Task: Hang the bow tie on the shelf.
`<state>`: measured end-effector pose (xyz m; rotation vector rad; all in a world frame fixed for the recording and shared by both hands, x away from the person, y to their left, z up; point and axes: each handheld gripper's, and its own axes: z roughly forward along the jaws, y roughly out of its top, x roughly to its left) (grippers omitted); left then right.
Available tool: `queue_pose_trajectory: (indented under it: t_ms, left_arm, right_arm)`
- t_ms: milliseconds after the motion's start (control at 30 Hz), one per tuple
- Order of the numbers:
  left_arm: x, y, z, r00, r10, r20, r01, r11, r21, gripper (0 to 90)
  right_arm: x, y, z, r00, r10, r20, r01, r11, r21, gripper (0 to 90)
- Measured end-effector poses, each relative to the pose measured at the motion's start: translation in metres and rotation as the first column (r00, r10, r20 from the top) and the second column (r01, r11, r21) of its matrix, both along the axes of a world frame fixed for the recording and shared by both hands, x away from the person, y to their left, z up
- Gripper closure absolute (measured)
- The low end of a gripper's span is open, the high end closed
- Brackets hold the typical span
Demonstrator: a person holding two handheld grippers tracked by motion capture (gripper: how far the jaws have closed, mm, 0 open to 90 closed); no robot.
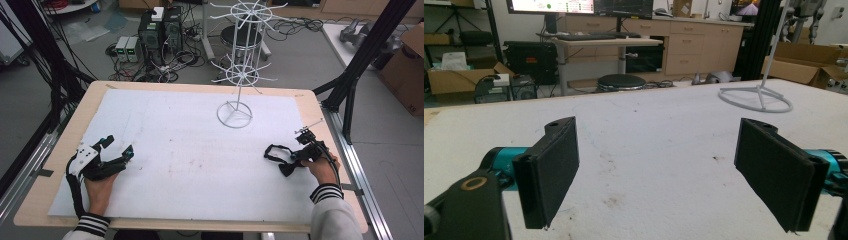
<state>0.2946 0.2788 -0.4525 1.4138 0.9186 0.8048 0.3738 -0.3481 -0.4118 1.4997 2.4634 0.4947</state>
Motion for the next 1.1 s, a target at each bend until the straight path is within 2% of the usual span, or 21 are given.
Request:
queue_pose_trajectory:
  t_ms: [100,367,600,700,800,867,1000,1100]
  left_arm:
    - [0.0,0.0,0.0,1.0,0.0,-0.001,0.0,1.0,0.001,18.3]
    - [0.0,0.0,0.0,1.0,0.0,-0.002,0.0,1.0,0.002,18.3]
    - [0.0,0.0,0.0,1.0,0.0,-0.001,0.0,1.0,0.008,18.4]
    - [0.0,0.0,0.0,1.0,0.0,-0.001,0.0,1.0,0.01,18.4]
    - [0.0,0.0,0.0,1.0,0.0,-0.002,0.0,1.0,0.008,18.4]
    - [0.0,0.0,0.0,1.0,0.0,-0.001,0.0,0.9999,0.01,18.4]
    - [0.0,0.0,0.0,1.0,0.0,-0.003,0.0,1.0,0.009,18.4]
    - [0.0,0.0,0.0,1.0,0.001,-0.001,-0.001,1.0,0.01,18.4]
  right_arm:
    - [0.0,0.0,0.001,0.9999,0.003,0.015,-0.003,1.0,-0.005,88.0]
    - [-0.003,0.002,0.009,0.9971,0.015,0.075,-0.017,0.999,0.03,88.1]
    - [-0.007,0.008,0.017,0.9861,0.056,0.157,-0.065,0.997,0.053,88.1]
    - [-0.01,0.011,0.023,0.973,0.087,0.214,-0.108,0.99,0.086,88.1]
    - [-0.012,0.014,0.028,0.9554,0.113,0.273,-0.15,0.981,0.12,88.1]
    - [-0.014,0.016,0.031,0.9408,0.138,0.309,-0.187,0.973,0.134,88.1]
    - [-0.017,0.021,0.036,0.9121,0.176,0.371,-0.238,0.963,0.129,88.1]
    - [-0.02,0.023,0.04,0.886,0.184,0.425,-0.268,0.952,0.145,88.1]
